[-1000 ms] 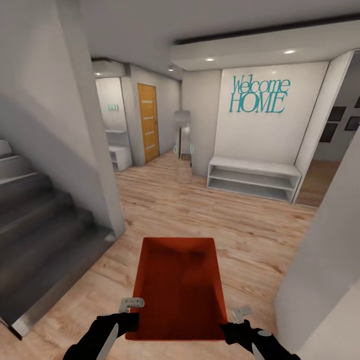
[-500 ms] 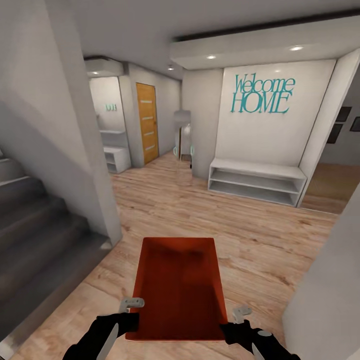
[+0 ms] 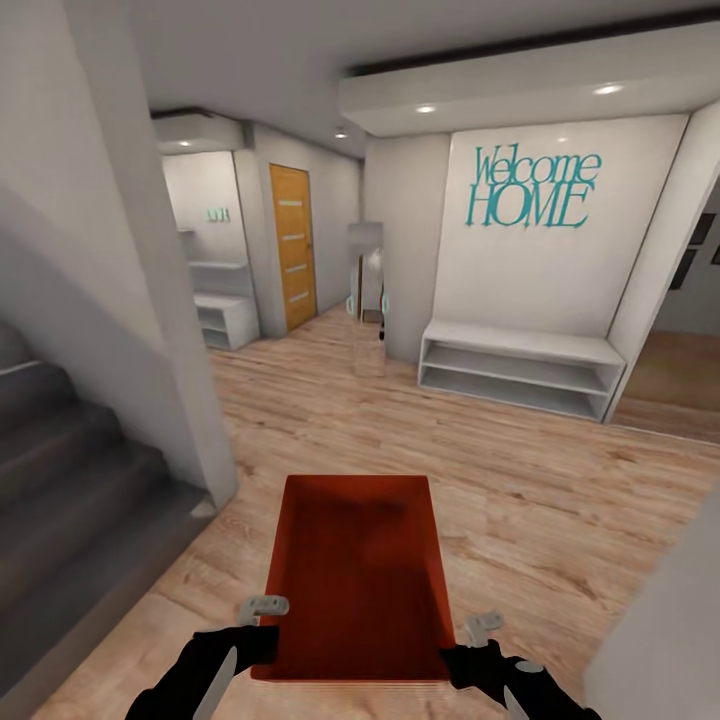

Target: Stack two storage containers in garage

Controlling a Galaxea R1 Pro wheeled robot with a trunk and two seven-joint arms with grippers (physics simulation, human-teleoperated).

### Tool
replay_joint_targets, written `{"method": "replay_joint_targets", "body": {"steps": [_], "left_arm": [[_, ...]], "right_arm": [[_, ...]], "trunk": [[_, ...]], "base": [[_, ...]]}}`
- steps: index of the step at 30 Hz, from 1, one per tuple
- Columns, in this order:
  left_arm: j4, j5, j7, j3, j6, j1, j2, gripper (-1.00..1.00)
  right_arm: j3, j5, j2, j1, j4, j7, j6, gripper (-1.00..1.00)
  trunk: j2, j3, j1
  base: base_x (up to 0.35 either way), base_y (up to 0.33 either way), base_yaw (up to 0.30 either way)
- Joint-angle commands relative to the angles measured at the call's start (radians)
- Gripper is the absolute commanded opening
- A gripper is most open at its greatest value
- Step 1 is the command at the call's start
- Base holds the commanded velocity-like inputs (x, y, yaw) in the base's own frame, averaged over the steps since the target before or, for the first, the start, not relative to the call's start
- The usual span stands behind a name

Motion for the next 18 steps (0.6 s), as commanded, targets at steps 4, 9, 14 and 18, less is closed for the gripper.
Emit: {"method": "replay_joint_targets", "body": {"steps": [4,9,14,18], "left_arm": [[-0.001,-0.008,0.038,0.090,0.005,-0.002,-0.002,-1.00],[-0.001,-0.008,0.038,0.090,0.005,-0.002,-0.004,-1.00],[-0.001,-0.008,0.038,0.090,0.005,-0.002,-0.004,-1.00],[-0.001,-0.009,0.038,0.090,0.005,-0.001,-0.004,-1.00]], "right_arm": [[0.014,-0.029,0.000,0.000,-0.007,0.016,0.007,-1.00],[0.015,-0.029,0.000,0.000,-0.007,0.015,0.007,-1.00],[0.015,-0.029,0.000,0.000,-0.007,0.015,0.008,-1.00],[0.015,-0.029,0.000,0.000,-0.007,0.014,0.008,-1.00]], "trunk": [[-0.002,-0.002,0.001],[-0.002,-0.002,0.001],[-0.002,-0.002,0.001],[-0.002,-0.002,0.001]], "base": [[0.325,0.000,0.000],[0.325,0.000,0.000],[0.325,0.000,0.000],[0.325,0.000,0.000]]}}
